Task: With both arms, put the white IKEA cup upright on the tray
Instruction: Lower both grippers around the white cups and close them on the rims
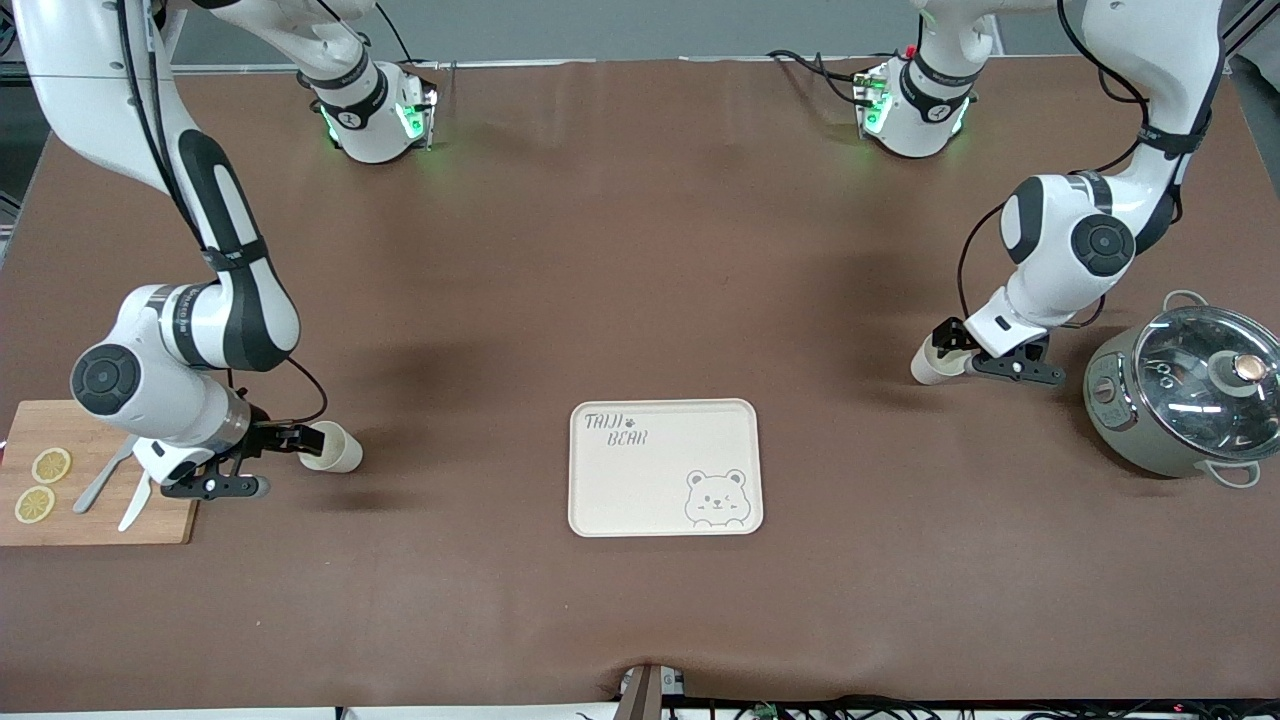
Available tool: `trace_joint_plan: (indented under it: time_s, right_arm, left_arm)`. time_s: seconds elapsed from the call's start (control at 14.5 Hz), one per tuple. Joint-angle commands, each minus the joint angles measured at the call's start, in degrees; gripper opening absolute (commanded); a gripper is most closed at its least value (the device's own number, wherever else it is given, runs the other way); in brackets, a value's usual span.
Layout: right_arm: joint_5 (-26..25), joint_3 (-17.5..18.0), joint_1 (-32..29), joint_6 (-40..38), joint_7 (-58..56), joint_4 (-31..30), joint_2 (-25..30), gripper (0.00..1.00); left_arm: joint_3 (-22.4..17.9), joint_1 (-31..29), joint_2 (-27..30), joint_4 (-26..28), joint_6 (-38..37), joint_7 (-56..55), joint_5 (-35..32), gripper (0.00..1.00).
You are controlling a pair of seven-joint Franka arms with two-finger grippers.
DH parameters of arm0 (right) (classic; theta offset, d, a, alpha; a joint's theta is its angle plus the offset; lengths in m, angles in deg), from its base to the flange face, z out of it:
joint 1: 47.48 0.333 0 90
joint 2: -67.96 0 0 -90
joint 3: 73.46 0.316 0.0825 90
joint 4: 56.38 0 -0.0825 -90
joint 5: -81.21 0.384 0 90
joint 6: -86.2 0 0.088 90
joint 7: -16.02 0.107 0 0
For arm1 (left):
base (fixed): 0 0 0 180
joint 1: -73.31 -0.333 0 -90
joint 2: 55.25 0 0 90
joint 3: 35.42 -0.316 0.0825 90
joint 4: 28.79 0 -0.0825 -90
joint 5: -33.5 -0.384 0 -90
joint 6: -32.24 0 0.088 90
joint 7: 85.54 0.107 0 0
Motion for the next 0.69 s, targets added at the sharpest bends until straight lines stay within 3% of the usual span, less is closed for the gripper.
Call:
trace_joint_plan:
  time_s: [0.0,0.14,0.21,0.28,0.62]
  right_arm:
    - [1.1,0.1,0.1,2.4,-1.3,-2.2,0.6,1.0]
    - [1.1,0.0,0.1,3.7,-1.3,-3.3,0.6,1.0]
    - [1.1,0.1,0.1,3.7,-1.3,-3.6,0.6,1.0]
    - [1.1,0.2,0.2,3.9,-1.3,-4.2,0.6,1.0]
    - [1.1,0.8,0.2,8.5,-1.3,-7.1,0.6,1.0]
  left_arm:
    - [0.2,-0.9,-0.3,0.4,1.7,1.8,-0.4,1.0]
    - [0.1,-1.1,-1.5,0.2,2.7,3.3,-0.4,1.0]
    - [0.1,-1.1,-1.7,0.4,4.2,2.3,0.2,0.68]
    - [0.0,-1.2,-1.6,1.1,4.8,3.5,0.1,0.01]
    - [0.0,-1.2,-1.9,1.1,5.7,3.5,0.1,0.0]
